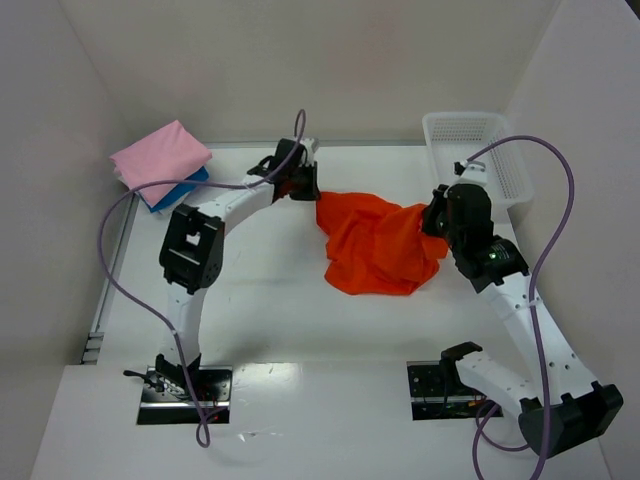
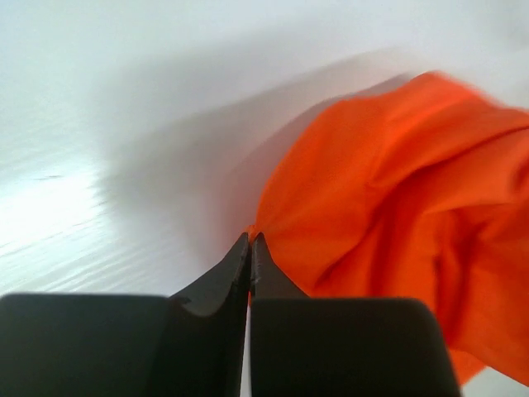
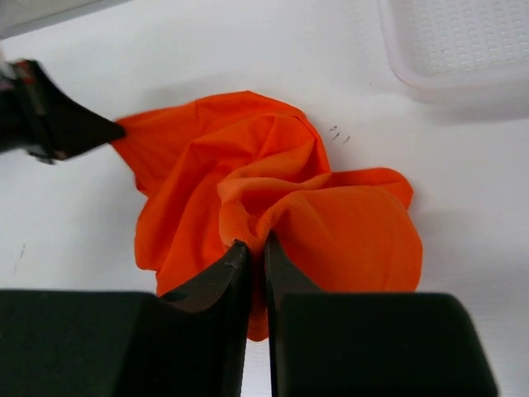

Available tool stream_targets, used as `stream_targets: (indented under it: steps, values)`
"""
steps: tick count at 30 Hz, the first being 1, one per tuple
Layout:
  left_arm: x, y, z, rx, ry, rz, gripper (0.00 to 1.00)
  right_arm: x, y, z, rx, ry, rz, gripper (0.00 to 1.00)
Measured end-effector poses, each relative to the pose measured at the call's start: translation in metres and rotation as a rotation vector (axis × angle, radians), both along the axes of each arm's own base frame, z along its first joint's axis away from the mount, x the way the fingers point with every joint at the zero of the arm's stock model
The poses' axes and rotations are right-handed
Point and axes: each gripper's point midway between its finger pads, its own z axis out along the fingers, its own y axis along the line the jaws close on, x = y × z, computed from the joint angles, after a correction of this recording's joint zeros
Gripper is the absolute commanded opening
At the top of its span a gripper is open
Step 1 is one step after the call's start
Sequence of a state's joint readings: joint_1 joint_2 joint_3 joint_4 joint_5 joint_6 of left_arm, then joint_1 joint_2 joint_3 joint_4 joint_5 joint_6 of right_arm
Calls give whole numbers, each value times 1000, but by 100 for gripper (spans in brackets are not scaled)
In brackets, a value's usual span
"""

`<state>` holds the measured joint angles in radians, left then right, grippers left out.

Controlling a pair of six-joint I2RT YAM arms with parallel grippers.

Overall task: Fold and stack the t-shirts
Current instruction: Flatten out the tshirt

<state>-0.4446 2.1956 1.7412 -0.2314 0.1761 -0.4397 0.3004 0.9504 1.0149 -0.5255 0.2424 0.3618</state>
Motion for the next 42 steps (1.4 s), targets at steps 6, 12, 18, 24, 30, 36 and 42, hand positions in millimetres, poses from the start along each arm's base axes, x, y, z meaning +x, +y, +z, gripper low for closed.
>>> stream_targets:
  steps: [6,12,18,24,30,36,42]
  values:
    - [19,55,155,-38,-267,102,0,1,3,6,11,-24,17,16]
    - [11,117,370,-72,-693,224,0,0,30,23,77,-77,159,76]
    - [-51,100,490,-121,-944,132,0,0,50,35,104,-122,278,100]
    - [-85,58,489,-142,-940,-68,0,36,85,60,139,-209,422,100]
    - [-83,46,451,-124,-825,-151,0,74,117,112,164,-370,550,100]
    - [-93,32,432,-149,-767,-253,0,73,138,156,200,-537,672,100]
    - [-129,24,439,-214,-754,-382,0,71,175,155,235,-562,788,100]
